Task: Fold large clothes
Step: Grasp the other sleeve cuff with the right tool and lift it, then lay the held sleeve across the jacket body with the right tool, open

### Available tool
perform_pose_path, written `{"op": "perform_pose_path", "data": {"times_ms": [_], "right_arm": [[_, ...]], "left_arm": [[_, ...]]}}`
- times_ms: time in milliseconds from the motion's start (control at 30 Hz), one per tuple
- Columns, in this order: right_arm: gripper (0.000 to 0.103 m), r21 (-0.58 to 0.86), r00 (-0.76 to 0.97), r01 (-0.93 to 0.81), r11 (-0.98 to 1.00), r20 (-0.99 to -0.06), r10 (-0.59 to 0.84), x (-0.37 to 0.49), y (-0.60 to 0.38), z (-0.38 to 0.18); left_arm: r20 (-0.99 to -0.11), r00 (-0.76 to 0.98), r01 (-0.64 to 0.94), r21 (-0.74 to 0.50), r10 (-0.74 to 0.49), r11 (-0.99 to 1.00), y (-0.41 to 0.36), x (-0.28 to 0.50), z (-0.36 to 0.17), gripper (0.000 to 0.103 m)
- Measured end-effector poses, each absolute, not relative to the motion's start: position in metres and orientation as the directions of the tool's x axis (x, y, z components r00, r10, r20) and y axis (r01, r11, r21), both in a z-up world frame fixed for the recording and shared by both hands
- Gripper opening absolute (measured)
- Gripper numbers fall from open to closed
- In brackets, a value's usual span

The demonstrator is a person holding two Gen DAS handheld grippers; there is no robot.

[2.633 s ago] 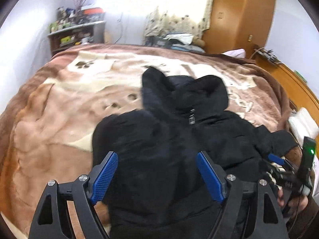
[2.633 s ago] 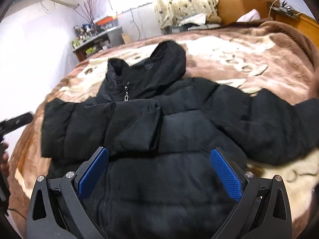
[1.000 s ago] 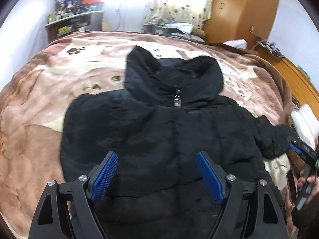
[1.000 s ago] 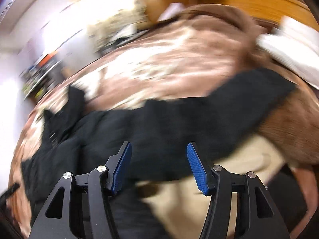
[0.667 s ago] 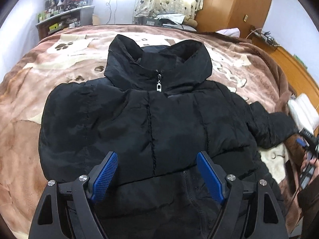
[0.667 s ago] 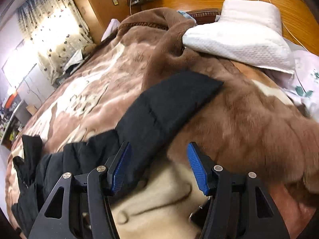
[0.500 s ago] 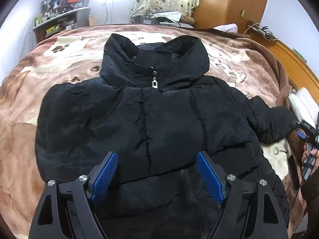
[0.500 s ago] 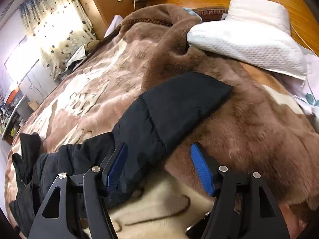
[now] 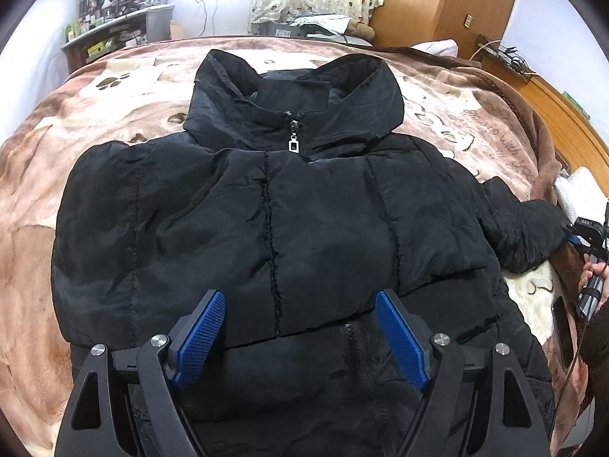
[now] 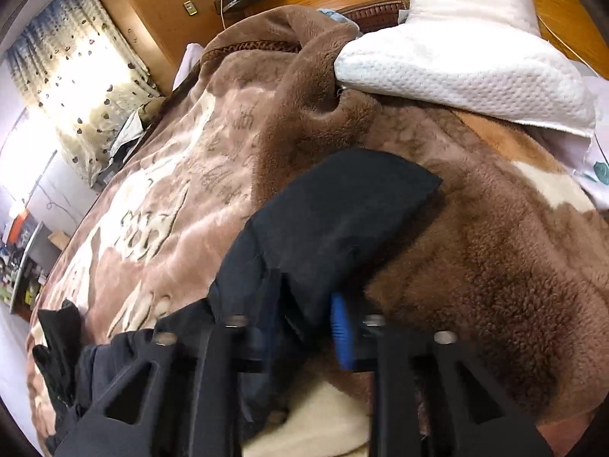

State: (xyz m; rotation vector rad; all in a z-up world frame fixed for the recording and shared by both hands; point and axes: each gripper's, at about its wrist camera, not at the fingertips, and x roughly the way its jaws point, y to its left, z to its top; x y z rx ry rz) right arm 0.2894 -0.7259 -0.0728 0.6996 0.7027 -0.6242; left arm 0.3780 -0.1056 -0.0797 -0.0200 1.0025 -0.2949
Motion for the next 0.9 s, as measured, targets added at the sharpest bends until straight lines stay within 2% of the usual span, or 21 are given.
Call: {"op": "perform_pose_path", "data": {"times_ms": [33, 100, 267, 533, 900], "right_arm": [[0.013, 0.354, 0.615, 0.702, 0.618, -0.739, -0.274, 0.289, -0.725, -0.070], [0.011, 0.341, 0.631, 0.681, 0.648, -0.722, -0.284, 0.288, -0.719, -0.060], [0.010, 0.297, 0.712, 0.571, 0.765, -0.643, -0.282, 0.288, -0.686, -0.020], [0.009, 0.260, 0.848, 0.316, 0.912, -0.509, -0.149, 0.283, -0.602, 0.045], [0.009, 0.215, 0.868, 0.004, 0.977, -0.486, 0.104, 0.309, -0.473, 0.067]], "left_arm": [[-0.827, 0.503, 0.232, -0.154, -0.254, 0.961, -0.104, 0.377, -0.079, 0.081], [-0.823, 0.507, 0.226, -0.159, -0.256, 0.961, -0.102, 0.376, -0.078, 0.081], [-0.815, 0.515, 0.213, -0.177, -0.264, 0.961, -0.095, 0.373, -0.072, 0.081], [-0.798, 0.534, 0.188, -0.211, -0.281, 0.959, -0.076, 0.361, -0.057, 0.081], [-0.773, 0.561, 0.150, -0.256, -0.295, 0.955, -0.039, 0.342, -0.042, 0.081]]}}
